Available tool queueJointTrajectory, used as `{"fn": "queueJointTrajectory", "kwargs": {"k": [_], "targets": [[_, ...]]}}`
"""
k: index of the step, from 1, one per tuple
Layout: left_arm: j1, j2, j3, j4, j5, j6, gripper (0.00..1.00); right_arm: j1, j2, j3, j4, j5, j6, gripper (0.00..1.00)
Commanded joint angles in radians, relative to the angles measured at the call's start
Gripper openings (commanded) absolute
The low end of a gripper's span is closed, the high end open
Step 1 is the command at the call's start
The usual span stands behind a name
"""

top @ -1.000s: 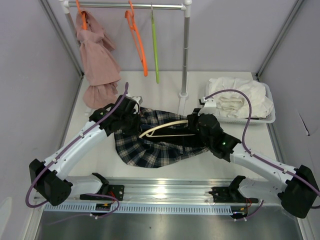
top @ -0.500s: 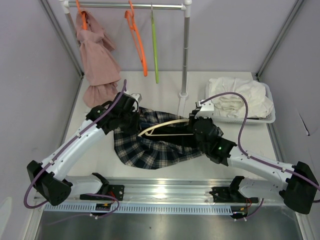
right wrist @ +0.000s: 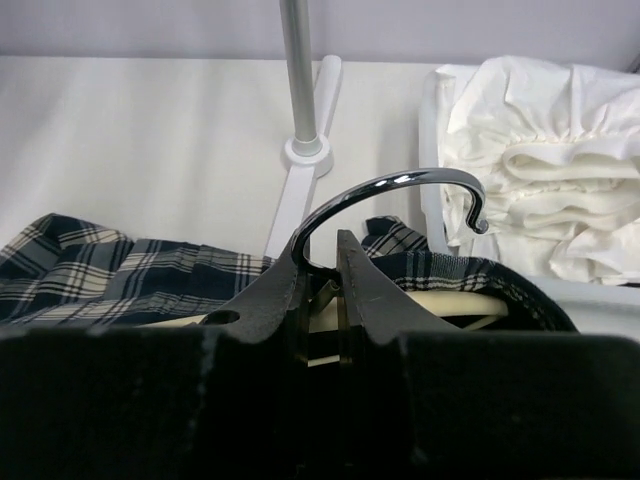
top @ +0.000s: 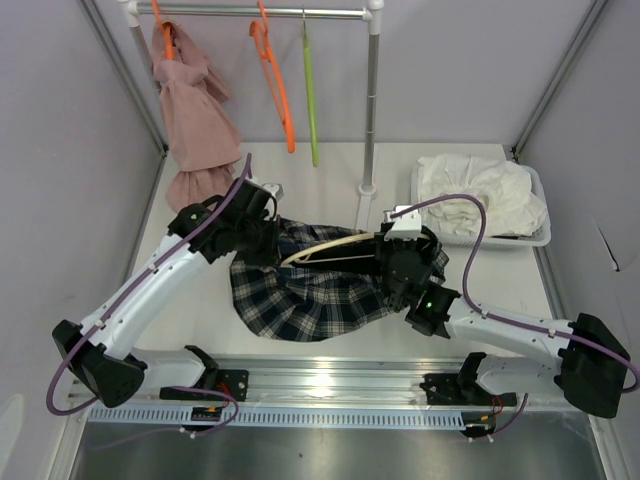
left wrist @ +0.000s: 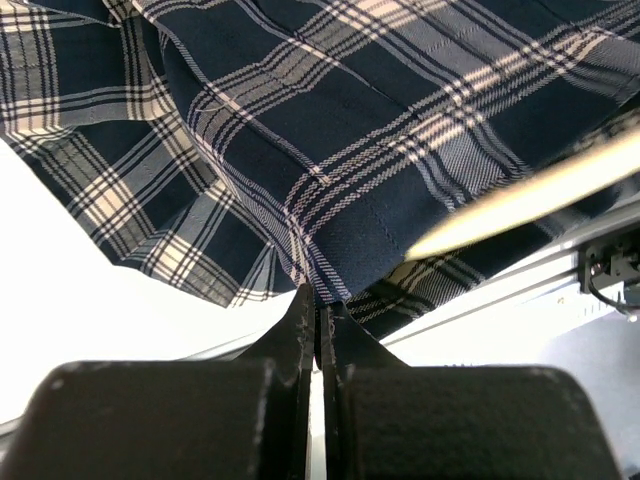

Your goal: Place the skirt on the hanger

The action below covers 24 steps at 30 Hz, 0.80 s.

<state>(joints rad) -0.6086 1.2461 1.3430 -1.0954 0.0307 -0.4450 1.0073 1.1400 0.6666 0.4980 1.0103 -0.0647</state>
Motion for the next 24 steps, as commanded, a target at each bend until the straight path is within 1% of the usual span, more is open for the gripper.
{"fn": "queueJointTrajectory", "kwargs": {"k": [1, 3, 5, 7, 8, 12, 14, 18, 19, 22, 24], "targets": [[-0.005, -0.002, 0.085, -0.09, -0.008, -0.011, 0.0, 0.002, 0.03, -0.018, 0.148, 0.143, -0.19, 0.0], [-0.005, 0.001, 0.099, -0.11, 0.005, -0.012, 0.0, 0.013, 0.044, -0.016, 0.168, 0.145, -0.222, 0.0], [-0.003, 0.004, 0.131, -0.124, 0.018, -0.02, 0.0, 0.037, 0.059, -0.015, 0.24, 0.163, -0.268, 0.0], [-0.006, 0.009, 0.163, -0.145, 0.043, -0.026, 0.0, 0.048, 0.09, -0.013, 0.33, 0.172, -0.348, 0.0], [-0.006, 0.012, 0.171, -0.152, 0.049, -0.027, 0.0, 0.056, 0.096, -0.006, 0.341, 0.172, -0.359, 0.0], [-0.014, 0.039, 0.238, -0.173, 0.061, -0.032, 0.0, 0.086, 0.101, 0.048, 0.287, 0.163, -0.32, 0.0], [-0.014, 0.058, 0.286, -0.173, 0.077, -0.038, 0.0, 0.106, 0.109, 0.067, 0.313, 0.169, -0.342, 0.0], [-0.014, 0.098, 0.353, -0.173, 0.09, -0.047, 0.0, 0.126, 0.099, 0.128, 0.213, 0.165, -0.268, 0.0], [-0.016, 0.104, 0.372, -0.172, 0.095, -0.052, 0.0, 0.134, 0.099, 0.136, 0.188, 0.165, -0.262, 0.0], [-0.016, 0.119, 0.396, -0.155, 0.12, -0.069, 0.0, 0.157, 0.092, 0.163, 0.192, 0.172, -0.287, 0.0], [-0.016, 0.128, 0.413, -0.15, 0.126, -0.077, 0.0, 0.165, 0.086, 0.186, 0.127, 0.166, -0.248, 0.0]]}}
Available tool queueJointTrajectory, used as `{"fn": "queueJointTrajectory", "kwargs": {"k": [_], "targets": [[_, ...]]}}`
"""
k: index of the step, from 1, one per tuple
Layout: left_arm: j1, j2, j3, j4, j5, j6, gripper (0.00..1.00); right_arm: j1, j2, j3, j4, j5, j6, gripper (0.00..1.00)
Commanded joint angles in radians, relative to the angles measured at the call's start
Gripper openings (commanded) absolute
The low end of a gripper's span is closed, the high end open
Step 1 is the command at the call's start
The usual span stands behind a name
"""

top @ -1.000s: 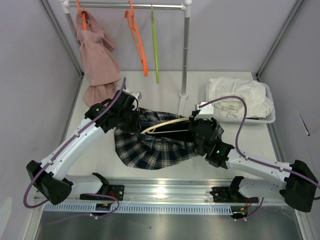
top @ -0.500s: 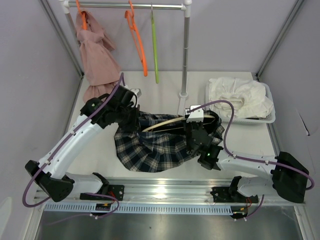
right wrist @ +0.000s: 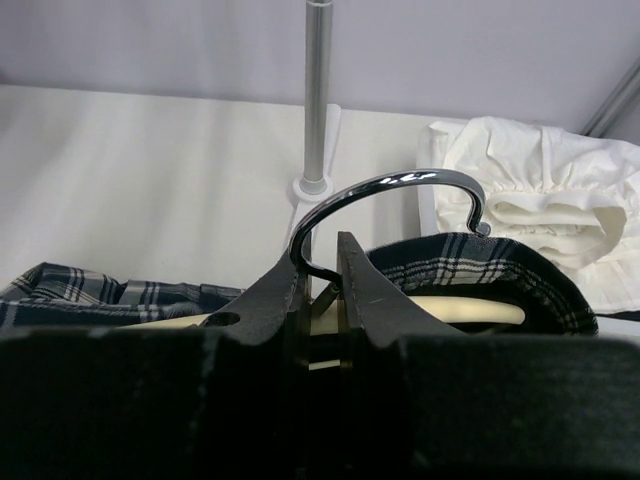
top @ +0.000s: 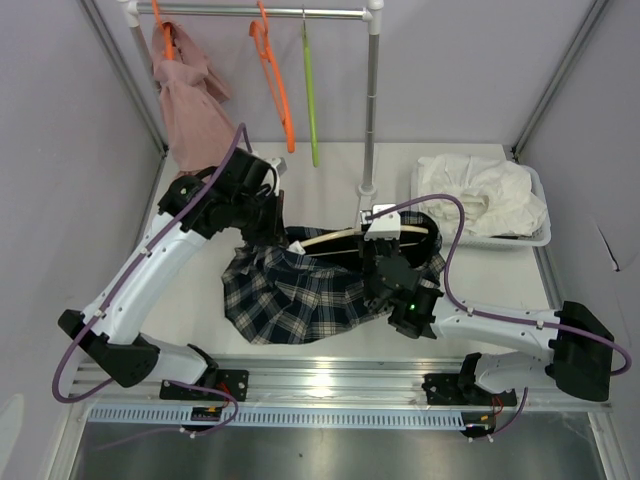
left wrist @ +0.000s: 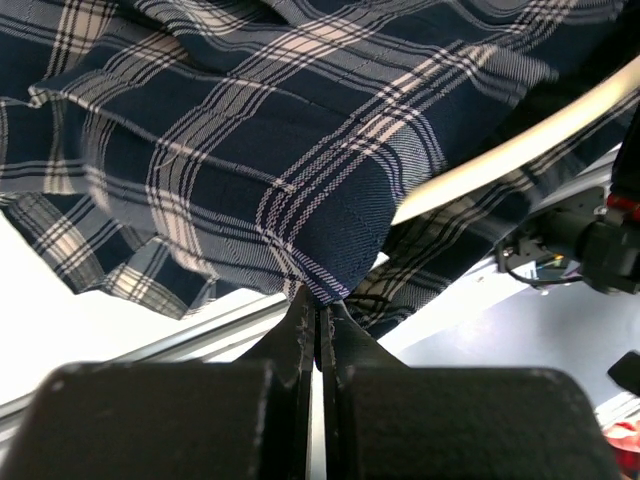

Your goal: Place the skirt on the hanger

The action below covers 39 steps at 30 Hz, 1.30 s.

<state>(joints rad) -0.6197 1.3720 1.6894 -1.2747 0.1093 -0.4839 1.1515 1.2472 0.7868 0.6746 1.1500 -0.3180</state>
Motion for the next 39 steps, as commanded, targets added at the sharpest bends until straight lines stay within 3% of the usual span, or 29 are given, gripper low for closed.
{"fn": "queueJointTrajectory", "kwargs": {"k": [1, 7, 10, 16, 25, 31, 36, 39], "targets": [[-0.005, 0.006, 0.09, 0.034, 0.052, -0.047, 0.0, 0.028, -0.016, 0.087, -0.067, 0.024, 0.017, 0.0], [-0.005, 0.016, 0.108, 0.081, 0.089, -0.074, 0.0, 0.085, 0.037, 0.158, -0.052, 0.054, -0.026, 0.0], [-0.003, 0.021, 0.136, 0.097, 0.102, -0.078, 0.0, 0.086, 0.058, 0.212, -0.167, 0.039, 0.049, 0.0], [0.005, 0.029, 0.213, 0.075, 0.107, -0.065, 0.0, 0.088, 0.118, 0.235, -0.168, 0.027, 0.054, 0.0], [0.018, 0.01, 0.208, 0.1, 0.133, -0.067, 0.0, 0.126, 0.147, 0.344, -0.124, 0.033, -0.049, 0.0], [0.021, -0.03, 0.127, 0.161, 0.125, -0.062, 0.01, 0.161, 0.201, 0.356, -0.236, 0.039, 0.076, 0.0], [0.021, -0.068, 0.101, 0.218, 0.093, -0.016, 0.21, 0.211, 0.17, 0.469, -0.309, 0.016, 0.023, 0.0], [0.021, -0.141, 0.041, 0.323, 0.096, 0.037, 0.44, 0.212, 0.138, 0.554, -0.453, -0.035, 0.091, 0.0]]}}
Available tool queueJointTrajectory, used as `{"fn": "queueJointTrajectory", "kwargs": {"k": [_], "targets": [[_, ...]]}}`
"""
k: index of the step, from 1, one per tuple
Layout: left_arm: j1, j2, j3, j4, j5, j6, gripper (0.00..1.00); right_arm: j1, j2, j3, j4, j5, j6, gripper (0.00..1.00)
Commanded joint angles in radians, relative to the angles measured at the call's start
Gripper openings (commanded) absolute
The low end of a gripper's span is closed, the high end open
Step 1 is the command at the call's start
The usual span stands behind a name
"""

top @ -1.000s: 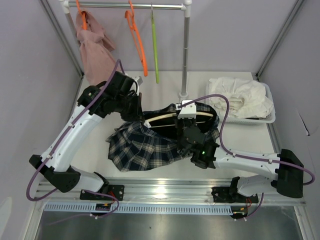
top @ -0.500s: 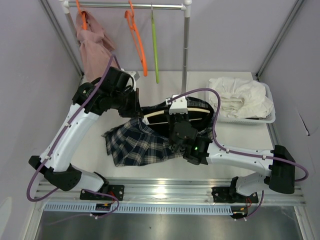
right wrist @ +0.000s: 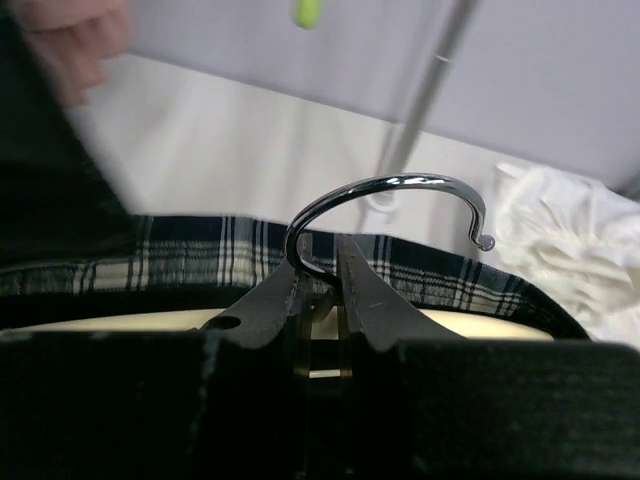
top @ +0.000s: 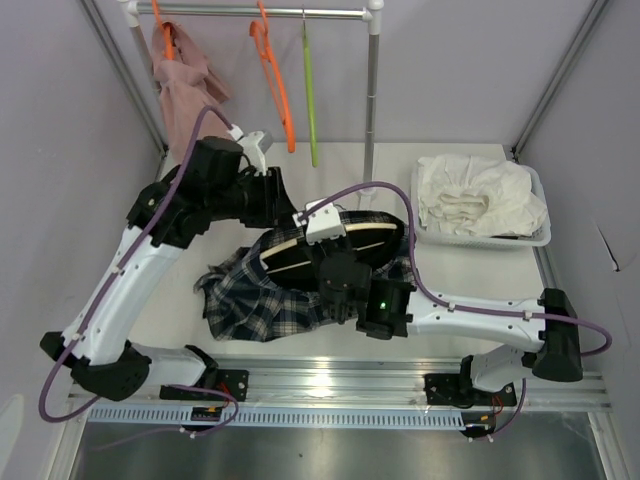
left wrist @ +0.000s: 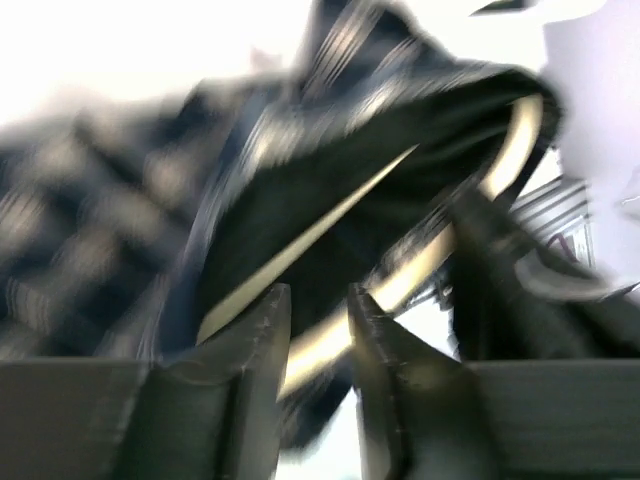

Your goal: Place the skirt on the hanger

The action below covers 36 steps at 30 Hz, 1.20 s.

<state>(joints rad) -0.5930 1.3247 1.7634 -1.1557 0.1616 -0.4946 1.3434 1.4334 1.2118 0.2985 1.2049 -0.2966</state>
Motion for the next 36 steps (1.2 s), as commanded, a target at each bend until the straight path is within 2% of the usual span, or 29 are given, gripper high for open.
{"fn": "queueJointTrajectory", "kwargs": {"k": [1, 6, 12, 15, 21, 36], "targets": [[-0.005, -0.135, -0.048, 0.273, 0.053, 0.062, 0.48, 0.022, -0.053, 0.147, -0.149, -0.103, 0.085, 0.0], [-0.004, -0.24, -0.14, 0.461, 0.095, 0.157, 0.59, 0.02, -0.079, 0.258, -0.295, -0.143, 0.137, 0.0], [-0.005, -0.315, -0.107, 0.482, 0.081, 0.266, 0.65, 0.016, -0.1, 0.351, -0.441, -0.177, 0.157, 0.0], [-0.004, -0.349, -0.129, 0.47, 0.11, 0.304, 0.65, 0.002, -0.107, 0.394, -0.489, -0.208, 0.174, 0.0], [-0.005, -0.363, -0.202, 0.458, 0.275, 0.349, 0.65, -0.024, -0.068, 0.472, -0.57, -0.268, 0.185, 0.0], [-0.05, -0.32, -0.297, 0.422, 0.266, 0.409, 0.64, -0.059, 0.033, 0.597, -0.656, -0.41, 0.244, 0.0]]}}
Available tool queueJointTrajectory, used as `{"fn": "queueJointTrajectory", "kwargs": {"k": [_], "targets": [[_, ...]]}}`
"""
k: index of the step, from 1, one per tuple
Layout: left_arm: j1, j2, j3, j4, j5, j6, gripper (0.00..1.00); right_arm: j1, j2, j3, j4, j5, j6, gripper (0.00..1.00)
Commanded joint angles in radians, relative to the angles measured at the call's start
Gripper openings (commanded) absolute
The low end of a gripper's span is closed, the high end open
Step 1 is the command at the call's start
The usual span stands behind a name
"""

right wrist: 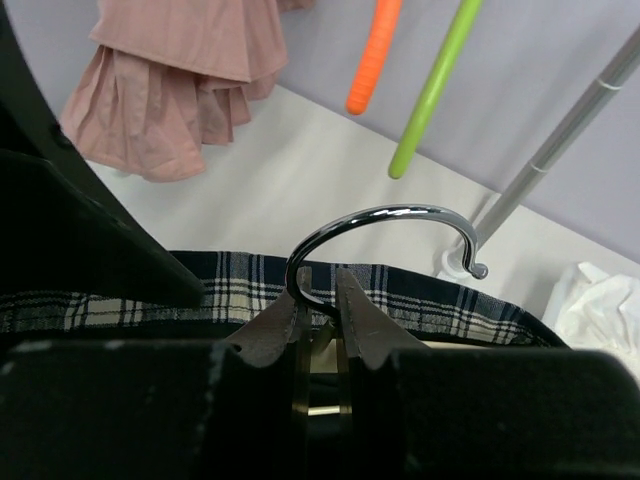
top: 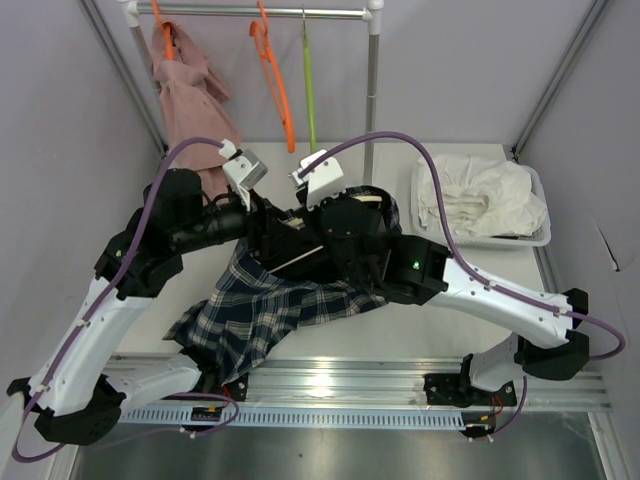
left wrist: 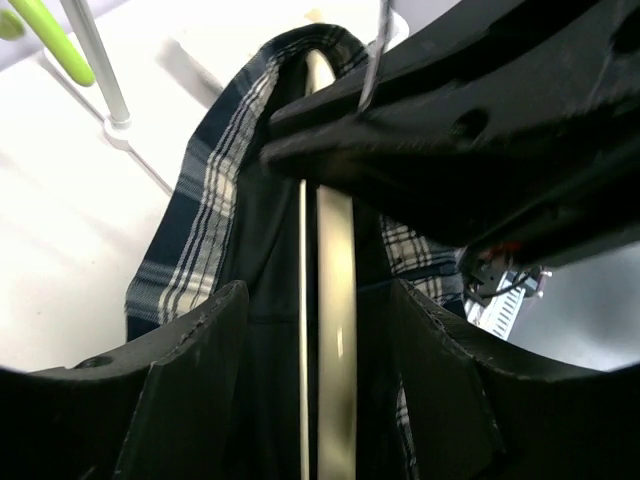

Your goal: Place the skirt on the hanger

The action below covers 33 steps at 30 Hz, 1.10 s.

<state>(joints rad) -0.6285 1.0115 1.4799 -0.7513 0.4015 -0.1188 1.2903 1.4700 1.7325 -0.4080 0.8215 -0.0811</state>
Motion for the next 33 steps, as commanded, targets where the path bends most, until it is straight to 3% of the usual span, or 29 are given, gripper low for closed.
{"fn": "queueJointTrajectory", "kwargs": {"k": [1, 9, 10, 15, 19, 26, 29, 32, 33], "targets": [[-0.016, -0.007, -0.015, 0.018, 0.028, 0.033, 0.63, -0.009, 0.004, 0.078, 0.051, -0.028, 0.03, 0.0], [-0.02, -0.008, -0.059, -0.013, -0.023, 0.038, 0.45, -0.035, 0.027, 0.082, 0.057, -0.058, 0.047, 0.0], [-0.019, -0.008, -0.063, -0.017, -0.041, 0.038, 0.37, -0.039, 0.032, 0.084, 0.055, -0.062, 0.05, 0.0], [-0.02, -0.017, -0.084, -0.022, -0.067, 0.045, 0.23, -0.051, 0.041, 0.085, 0.06, -0.082, 0.058, 0.0], [-0.02, -0.03, -0.096, -0.002, -0.098, 0.038, 0.0, -0.055, 0.049, 0.081, 0.061, -0.09, 0.06, 0.0], [-0.022, -0.06, -0.096, 0.007, -0.187, 0.019, 0.0, -0.08, 0.044, 0.039, 0.072, -0.099, 0.076, 0.0], [-0.022, -0.073, -0.102, 0.006, -0.202, 0.011, 0.0, -0.103, 0.036, 0.019, 0.072, -0.12, 0.11, 0.21], [-0.02, -0.089, -0.122, 0.016, -0.222, -0.002, 0.0, -0.12, 0.03, 0.004, 0.072, -0.137, 0.129, 0.33], [-0.02, -0.103, -0.138, 0.024, -0.23, -0.005, 0.0, -0.129, 0.026, -0.007, 0.074, -0.146, 0.135, 0.44]]}}
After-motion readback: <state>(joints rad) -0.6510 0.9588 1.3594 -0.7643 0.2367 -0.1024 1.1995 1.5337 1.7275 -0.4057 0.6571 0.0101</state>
